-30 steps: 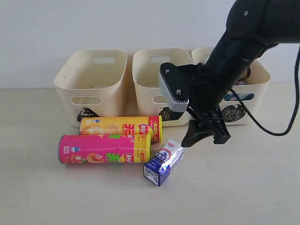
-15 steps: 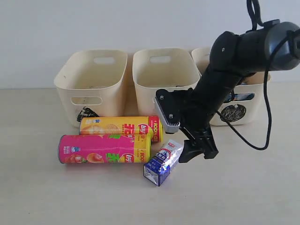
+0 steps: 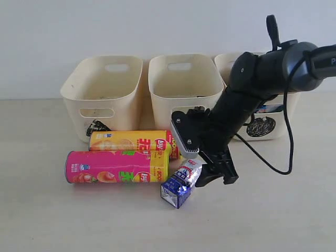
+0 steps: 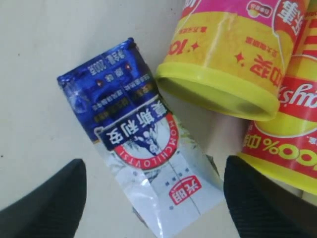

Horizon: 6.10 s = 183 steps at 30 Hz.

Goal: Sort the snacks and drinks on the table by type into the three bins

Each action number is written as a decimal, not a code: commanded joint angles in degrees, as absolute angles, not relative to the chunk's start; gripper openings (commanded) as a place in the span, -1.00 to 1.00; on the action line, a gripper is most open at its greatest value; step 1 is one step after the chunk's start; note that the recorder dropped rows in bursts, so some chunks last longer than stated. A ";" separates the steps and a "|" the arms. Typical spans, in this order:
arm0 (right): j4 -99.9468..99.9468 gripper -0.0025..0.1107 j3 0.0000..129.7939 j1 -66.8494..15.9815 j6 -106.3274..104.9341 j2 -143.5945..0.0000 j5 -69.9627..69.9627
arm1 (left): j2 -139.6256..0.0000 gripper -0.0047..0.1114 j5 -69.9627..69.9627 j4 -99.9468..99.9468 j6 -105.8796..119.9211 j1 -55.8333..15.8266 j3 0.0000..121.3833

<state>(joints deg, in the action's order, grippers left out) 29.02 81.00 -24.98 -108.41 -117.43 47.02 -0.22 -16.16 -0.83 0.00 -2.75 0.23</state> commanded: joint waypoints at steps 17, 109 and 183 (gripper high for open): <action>27.46 0.26 81.34 -26.64 -115.60 -120.71 41.38 | 0.00 -0.85 -15.85 -0.94 0.42 -2.62 0.00; 64.17 -0.96 93.42 -18.27 -97.80 -120.70 9.16 | 0.00 -0.85 -15.86 -0.94 0.42 -2.62 0.00; 3.09 -0.96 92.09 -1.36 -18.08 -101.12 58.29 | 0.00 -0.85 -15.94 -0.94 0.42 -2.62 0.00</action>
